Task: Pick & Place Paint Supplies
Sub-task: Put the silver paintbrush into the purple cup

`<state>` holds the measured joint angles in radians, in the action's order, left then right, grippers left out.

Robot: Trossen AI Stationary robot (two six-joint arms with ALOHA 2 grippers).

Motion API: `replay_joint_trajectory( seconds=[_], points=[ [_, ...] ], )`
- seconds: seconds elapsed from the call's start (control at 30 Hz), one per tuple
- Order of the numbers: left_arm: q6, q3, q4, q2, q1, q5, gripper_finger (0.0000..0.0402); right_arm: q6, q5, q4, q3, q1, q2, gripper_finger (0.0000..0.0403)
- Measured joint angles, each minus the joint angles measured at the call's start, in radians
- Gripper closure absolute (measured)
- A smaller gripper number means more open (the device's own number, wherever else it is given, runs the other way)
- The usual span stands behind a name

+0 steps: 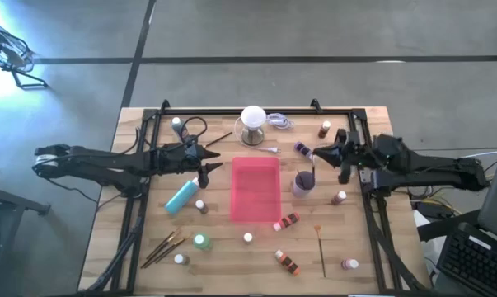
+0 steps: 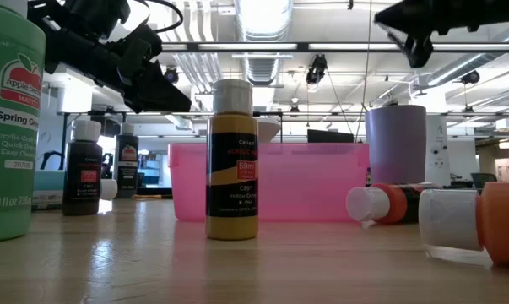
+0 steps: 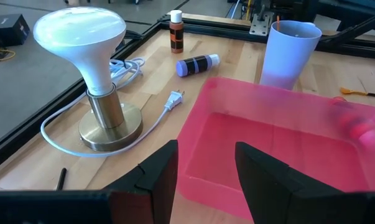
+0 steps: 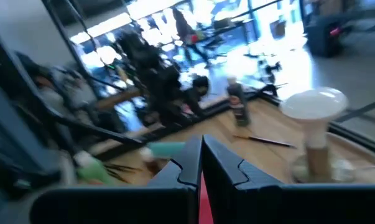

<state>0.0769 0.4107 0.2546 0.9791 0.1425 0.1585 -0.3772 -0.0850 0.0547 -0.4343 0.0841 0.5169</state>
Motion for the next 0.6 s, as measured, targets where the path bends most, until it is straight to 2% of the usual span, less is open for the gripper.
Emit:
replay_joint_trajectory(
  seconds=[0.1, 0.2, 0.37, 0.6],
  points=[
    [0.000, 0.000, 0.000, 0.000, 0.000, 0.000, 0.0236, 0.087, -0.173, 0.094, 0.077, -0.110, 0.029, 0.0394],
    [0.000, 0.000, 0.000, 0.000, 0.000, 0.000, 0.0236, 0.166, -0.294, 0.275, 0.155, -0.199, 0.055, 0.0394],
    [0.000, 0.000, 0.000, 0.000, 0.000, 0.000, 0.0236, 0.302, -0.382, 0.549, 0.251, -0.285, 0.089, 0.0394],
    [-0.004, 0.000, 0.000, 0.000, 0.000, 0.000, 0.0236, 0.328, -0.495, 0.572, 0.290, -0.309, 0.115, 0.0395]
  ],
)
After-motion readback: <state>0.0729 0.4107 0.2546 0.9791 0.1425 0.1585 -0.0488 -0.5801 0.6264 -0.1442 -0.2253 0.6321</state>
